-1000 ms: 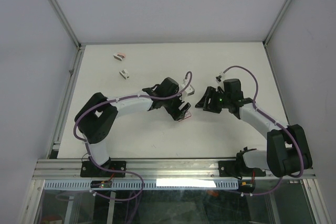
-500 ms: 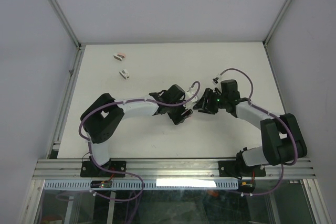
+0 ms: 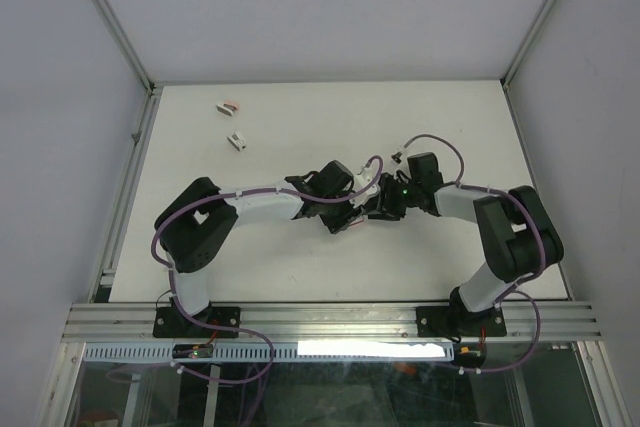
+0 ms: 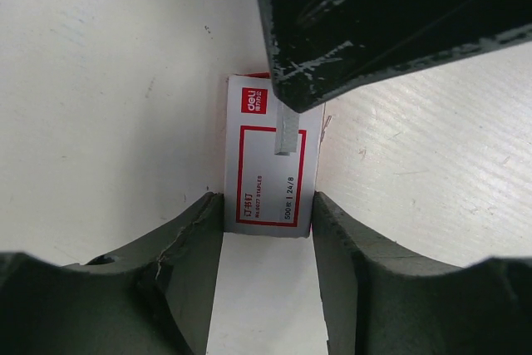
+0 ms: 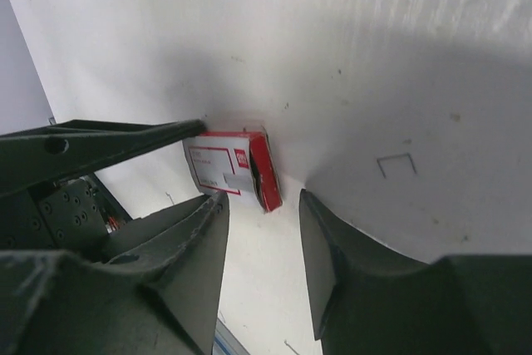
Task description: Load the staples into the stapler
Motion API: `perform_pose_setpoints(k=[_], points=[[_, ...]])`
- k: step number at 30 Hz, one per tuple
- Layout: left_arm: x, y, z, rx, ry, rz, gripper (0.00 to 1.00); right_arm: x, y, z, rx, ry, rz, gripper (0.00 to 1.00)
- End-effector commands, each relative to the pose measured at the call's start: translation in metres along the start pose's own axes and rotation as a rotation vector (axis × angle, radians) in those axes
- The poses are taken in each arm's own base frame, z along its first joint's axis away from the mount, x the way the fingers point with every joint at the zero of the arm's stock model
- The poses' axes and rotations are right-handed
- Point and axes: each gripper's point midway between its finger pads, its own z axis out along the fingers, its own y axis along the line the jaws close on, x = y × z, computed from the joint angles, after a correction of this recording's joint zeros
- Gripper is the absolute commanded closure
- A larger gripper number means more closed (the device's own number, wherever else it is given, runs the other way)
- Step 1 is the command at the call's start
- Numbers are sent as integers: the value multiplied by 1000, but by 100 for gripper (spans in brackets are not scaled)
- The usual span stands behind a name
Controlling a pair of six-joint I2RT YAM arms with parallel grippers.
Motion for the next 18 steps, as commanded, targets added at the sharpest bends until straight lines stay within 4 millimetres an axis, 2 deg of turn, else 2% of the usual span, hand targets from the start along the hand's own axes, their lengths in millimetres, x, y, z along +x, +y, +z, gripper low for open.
perform_pose_setpoints(k=[1,7,11,18], points=[[-5,-1,3,20,-4,14,54,-20,14,6,-48,-32,-82,59],[-5,-1,4,21,-2,17,55,-20,17,8,-77,-17,-89,66],[-5,-2,4,28,-2,17,55,-18,23,9,-113,-4,-102,67],[-5,-4,5,39,-1,17,56,-6,31,17,-145,49,-123,74]])
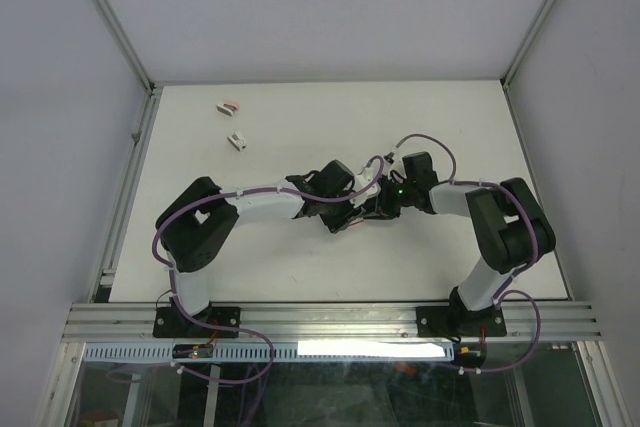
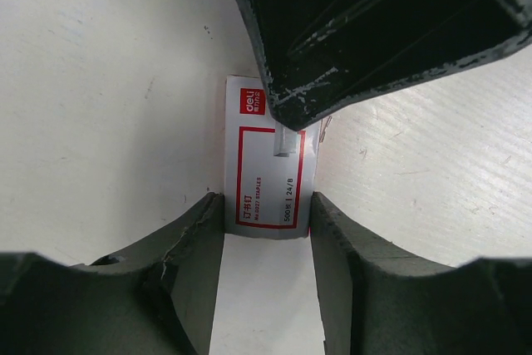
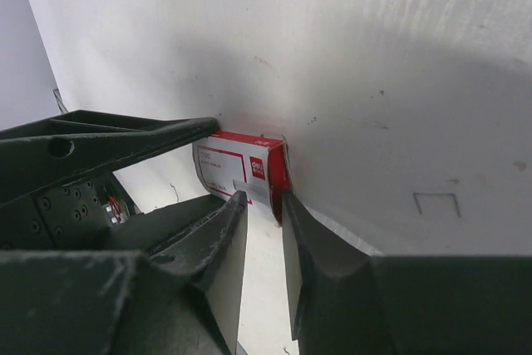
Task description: Load the staples into the stapler
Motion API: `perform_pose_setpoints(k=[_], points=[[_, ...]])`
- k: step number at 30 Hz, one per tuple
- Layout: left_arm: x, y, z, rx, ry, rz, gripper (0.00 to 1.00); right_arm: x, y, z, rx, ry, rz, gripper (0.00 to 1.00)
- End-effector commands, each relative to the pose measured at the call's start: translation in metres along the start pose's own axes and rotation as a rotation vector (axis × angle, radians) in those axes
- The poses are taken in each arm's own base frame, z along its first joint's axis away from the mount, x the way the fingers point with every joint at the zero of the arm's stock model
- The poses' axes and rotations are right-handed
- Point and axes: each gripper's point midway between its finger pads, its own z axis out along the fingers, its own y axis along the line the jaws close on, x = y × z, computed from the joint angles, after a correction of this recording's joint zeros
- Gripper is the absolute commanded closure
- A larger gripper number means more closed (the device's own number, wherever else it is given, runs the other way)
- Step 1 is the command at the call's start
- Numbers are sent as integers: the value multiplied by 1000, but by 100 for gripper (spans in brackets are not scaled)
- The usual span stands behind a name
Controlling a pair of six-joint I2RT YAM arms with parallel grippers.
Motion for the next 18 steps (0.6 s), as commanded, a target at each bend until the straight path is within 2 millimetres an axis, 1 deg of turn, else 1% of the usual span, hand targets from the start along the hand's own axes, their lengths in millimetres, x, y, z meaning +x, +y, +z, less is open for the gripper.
perform_pose_setpoints(k=[1,8,10,13,15,18], points=[[-5,-4,4,37,-8,13,56,-7,23,8,-81,10,-80,75],[-5,-7,4,55,-8,13,57,-1,32,15,-115,31,-81,75],[-5,-6,4,48,-6,15,58,-4,28,15,-84,16,-83,75],[-5,-3,3,33,-4,19,58,-10,16,9,-8,-18,-95,72],[-6,-3,2,33,-7,22,58,-14,12,4,8,-36,-92,69],[-7,-3,1,32,-10,23,58,-18,7,-3,17,-57,-81,68]])
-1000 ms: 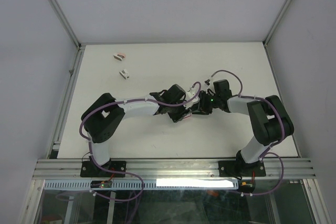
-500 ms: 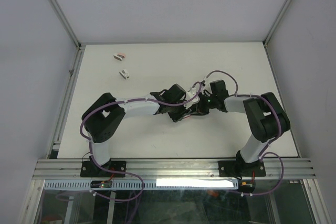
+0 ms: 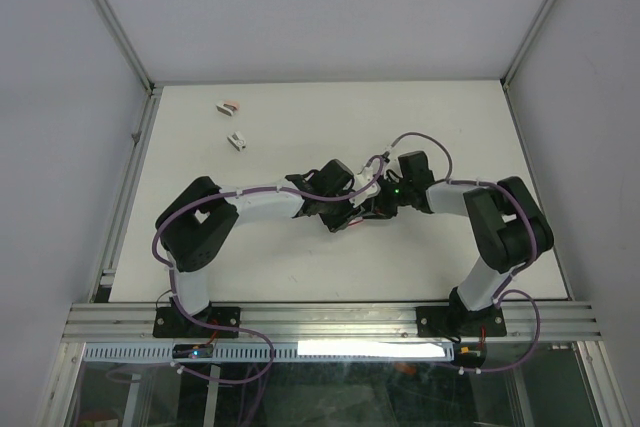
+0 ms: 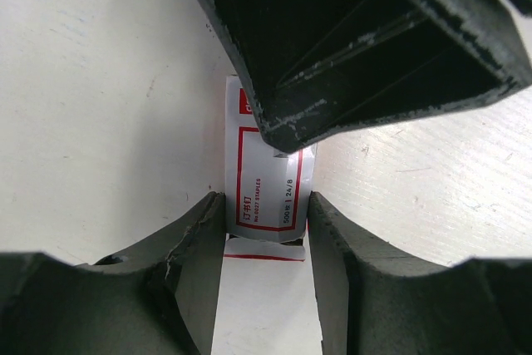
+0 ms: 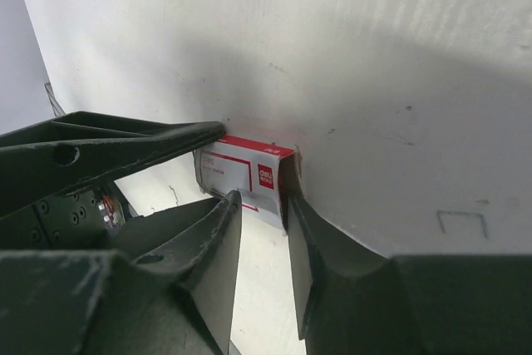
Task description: Load the staples into the stapler
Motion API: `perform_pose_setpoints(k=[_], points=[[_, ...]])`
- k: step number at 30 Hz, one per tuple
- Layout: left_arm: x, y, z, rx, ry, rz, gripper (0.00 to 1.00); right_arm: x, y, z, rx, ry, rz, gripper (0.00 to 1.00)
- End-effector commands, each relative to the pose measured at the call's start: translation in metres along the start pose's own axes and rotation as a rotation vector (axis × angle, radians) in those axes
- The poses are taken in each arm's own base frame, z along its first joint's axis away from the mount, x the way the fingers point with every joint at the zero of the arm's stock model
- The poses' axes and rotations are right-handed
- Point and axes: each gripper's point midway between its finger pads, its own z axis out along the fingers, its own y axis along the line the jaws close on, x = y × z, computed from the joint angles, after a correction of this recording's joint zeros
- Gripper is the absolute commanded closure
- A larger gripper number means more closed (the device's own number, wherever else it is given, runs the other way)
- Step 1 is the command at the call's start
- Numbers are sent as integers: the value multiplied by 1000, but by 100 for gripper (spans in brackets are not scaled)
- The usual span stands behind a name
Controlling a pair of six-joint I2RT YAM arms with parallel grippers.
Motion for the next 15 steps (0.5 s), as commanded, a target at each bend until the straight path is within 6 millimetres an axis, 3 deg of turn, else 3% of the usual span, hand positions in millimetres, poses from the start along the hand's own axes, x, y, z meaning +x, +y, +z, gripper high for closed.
perform_pose_setpoints(k=[1,15], points=[[-8,-4,1,27,-17,21,58,-20,0,-13,23,-76,-43,68],[-10,-4,-1,24,-26,26,59,-19,0,-11,3,-70,-42,81]])
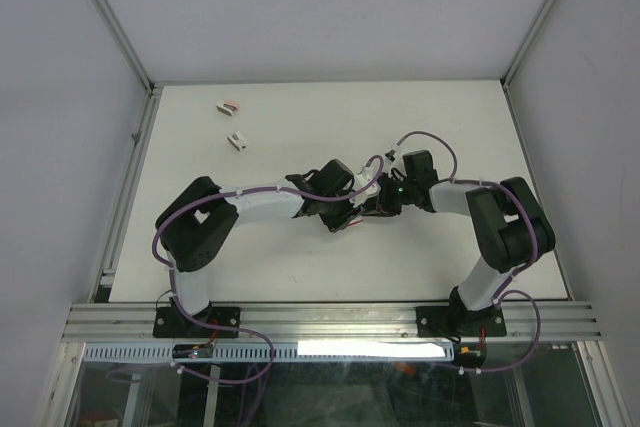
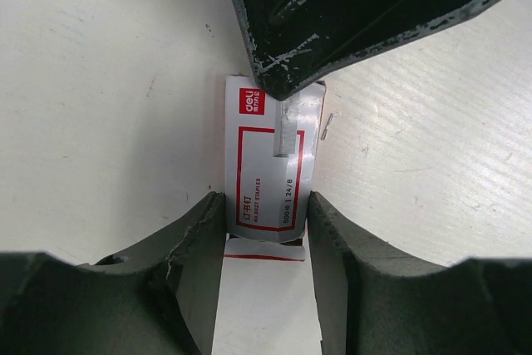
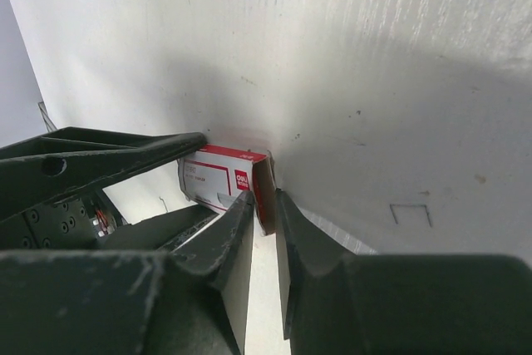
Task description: Load the staples into the stapler
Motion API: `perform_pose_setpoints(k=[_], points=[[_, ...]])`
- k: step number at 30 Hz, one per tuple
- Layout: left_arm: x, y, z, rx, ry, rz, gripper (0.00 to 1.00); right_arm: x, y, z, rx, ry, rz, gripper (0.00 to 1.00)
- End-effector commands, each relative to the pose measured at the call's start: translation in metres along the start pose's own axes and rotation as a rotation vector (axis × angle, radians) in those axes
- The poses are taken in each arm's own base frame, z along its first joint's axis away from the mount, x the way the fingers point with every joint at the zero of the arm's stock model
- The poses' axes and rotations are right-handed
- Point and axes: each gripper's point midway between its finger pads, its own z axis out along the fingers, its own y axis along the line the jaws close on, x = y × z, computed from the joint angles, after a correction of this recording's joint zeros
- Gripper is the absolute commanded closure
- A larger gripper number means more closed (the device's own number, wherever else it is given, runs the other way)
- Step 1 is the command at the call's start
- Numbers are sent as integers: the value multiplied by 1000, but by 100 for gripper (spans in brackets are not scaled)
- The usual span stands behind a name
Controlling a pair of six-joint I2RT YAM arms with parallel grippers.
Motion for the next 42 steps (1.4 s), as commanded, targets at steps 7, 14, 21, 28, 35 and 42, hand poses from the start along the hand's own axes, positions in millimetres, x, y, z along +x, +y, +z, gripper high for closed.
perform_pose_setpoints(k=[7,14,21,28,35,42], points=[[-10,-3,-1,22,-25,24,58,-5,16,-2,-81,2,-51,81],[-10,-3,0,19,-21,21,59,-4,17,-1,-89,10,-49,89],[-9,-1,1,7,-18,17,55,-1,15,1,-92,19,-43,99],[-35,6,-17,-37,-102,-38,17,-9,5,-2,-18,-44,-52,100],[-84,36,-81,-162,-345,-396,24,-17,1,-9,22,-118,-46,100],[-46,30,-99,-92,-536,-1020,46,-17,-1,-10,34,-126,-34,100]])
